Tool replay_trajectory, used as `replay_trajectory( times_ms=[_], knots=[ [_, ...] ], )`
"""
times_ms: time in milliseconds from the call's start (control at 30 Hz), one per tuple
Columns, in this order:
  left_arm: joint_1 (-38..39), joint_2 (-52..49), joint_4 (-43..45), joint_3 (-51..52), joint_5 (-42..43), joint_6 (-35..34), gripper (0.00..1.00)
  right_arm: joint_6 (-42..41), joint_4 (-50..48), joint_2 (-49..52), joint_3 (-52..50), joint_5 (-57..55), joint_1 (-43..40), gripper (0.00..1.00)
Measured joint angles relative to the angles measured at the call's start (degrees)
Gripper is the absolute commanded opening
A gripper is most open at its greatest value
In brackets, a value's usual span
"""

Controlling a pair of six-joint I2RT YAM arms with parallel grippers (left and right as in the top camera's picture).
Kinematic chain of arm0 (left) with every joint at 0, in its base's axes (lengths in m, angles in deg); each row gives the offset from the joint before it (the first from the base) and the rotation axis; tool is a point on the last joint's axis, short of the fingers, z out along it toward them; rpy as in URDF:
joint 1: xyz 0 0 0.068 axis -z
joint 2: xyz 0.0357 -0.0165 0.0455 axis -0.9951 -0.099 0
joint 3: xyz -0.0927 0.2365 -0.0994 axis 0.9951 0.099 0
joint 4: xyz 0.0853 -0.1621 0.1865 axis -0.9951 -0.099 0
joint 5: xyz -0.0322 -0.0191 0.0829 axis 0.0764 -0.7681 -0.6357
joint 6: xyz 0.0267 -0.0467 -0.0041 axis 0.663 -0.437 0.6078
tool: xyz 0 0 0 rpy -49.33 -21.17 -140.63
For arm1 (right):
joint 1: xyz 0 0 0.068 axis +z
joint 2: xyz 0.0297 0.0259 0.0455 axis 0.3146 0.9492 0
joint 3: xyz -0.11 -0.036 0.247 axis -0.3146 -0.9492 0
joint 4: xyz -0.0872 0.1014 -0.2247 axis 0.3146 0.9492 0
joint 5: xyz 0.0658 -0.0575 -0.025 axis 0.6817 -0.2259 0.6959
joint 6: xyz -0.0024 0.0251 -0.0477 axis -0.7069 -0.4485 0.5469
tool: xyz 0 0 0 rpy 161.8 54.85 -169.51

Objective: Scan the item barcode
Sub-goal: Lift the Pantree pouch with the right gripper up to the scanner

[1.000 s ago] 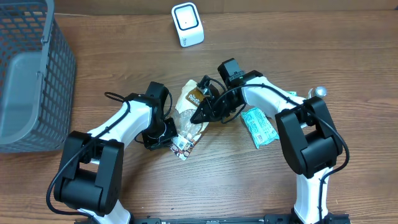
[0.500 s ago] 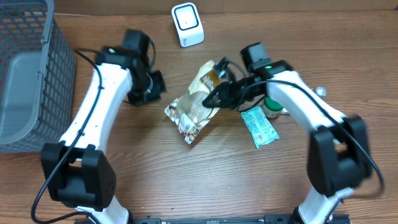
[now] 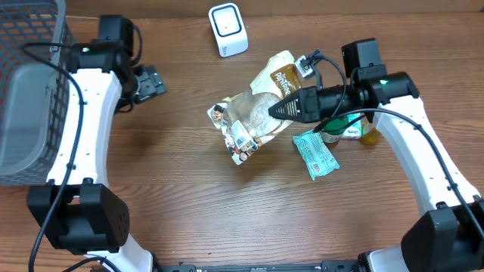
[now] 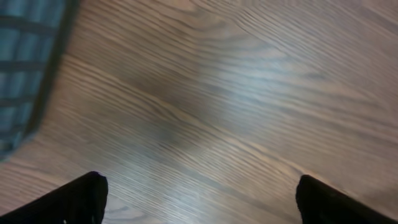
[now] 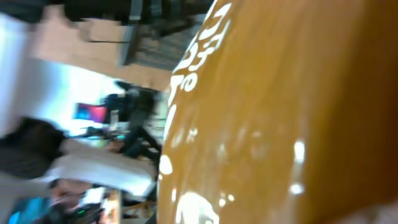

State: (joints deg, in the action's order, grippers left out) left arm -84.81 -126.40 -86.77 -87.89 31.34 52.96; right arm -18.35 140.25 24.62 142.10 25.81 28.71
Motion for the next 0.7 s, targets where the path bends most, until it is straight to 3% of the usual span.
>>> replay_trajectory(
  times_ms=[300,700],
  knots=[
    [-3.8,0.0,0.6,0.0,-2.0,0.0,0.99,0.0,-0.1,-0.3,0.0,16.6,-0.3,0.04],
    [-3.8,0.0,2.1,0.0,-2.1,0.0,0.99,0.0,-3.3,-0.3,0.0,20.5,-0.3,0.04]
  ],
)
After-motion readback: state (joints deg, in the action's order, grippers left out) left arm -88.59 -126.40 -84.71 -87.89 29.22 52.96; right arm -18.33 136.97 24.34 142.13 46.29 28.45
